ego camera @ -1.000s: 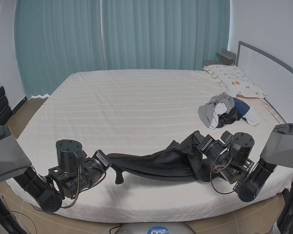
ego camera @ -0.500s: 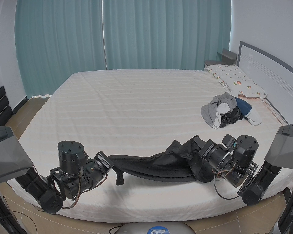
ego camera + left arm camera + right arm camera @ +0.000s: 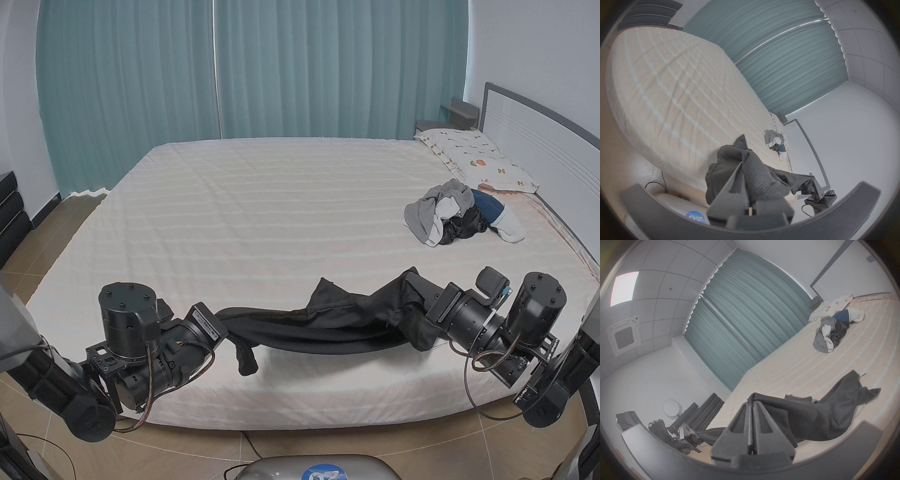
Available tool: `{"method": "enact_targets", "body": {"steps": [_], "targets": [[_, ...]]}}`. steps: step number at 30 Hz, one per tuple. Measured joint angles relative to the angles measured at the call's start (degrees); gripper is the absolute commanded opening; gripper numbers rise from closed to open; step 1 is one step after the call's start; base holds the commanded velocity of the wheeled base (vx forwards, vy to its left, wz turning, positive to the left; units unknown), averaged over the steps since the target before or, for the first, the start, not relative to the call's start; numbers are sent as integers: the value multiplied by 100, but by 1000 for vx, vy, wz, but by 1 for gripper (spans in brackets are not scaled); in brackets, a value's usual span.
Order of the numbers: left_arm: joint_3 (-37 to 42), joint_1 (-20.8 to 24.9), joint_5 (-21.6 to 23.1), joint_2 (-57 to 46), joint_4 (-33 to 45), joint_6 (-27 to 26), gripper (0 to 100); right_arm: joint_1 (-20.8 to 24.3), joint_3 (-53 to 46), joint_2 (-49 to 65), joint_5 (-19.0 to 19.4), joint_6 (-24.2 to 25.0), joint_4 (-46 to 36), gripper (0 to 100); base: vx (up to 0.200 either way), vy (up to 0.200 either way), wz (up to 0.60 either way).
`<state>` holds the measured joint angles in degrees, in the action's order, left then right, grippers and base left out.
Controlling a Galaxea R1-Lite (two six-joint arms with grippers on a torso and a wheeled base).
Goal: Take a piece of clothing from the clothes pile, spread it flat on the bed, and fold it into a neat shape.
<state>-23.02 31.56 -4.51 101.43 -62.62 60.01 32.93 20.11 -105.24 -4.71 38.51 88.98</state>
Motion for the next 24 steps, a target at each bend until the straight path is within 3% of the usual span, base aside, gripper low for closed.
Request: {"method": "enact_targets", "body": {"steps": [7, 12, 19, 24], "targets": [[-27, 33, -5, -529, 101, -322, 0, -7, 135, 916, 160, -340, -257, 0, 0, 0, 0], [-306, 11, -16, -862, 685, -616, 0, -85, 697, 1674, 222, -516, -1514, 0, 0, 0, 0], [-1725, -172, -39, -1213, 2598, -700, 0, -540, 2456, 2275, 217, -569, -3145, 0, 0, 0, 0], [-3039, -463, -27, -1248, 3539, -262, 0, -975, 3680, 2255, 33, -578, -3588, 0, 0, 0, 0]]}}
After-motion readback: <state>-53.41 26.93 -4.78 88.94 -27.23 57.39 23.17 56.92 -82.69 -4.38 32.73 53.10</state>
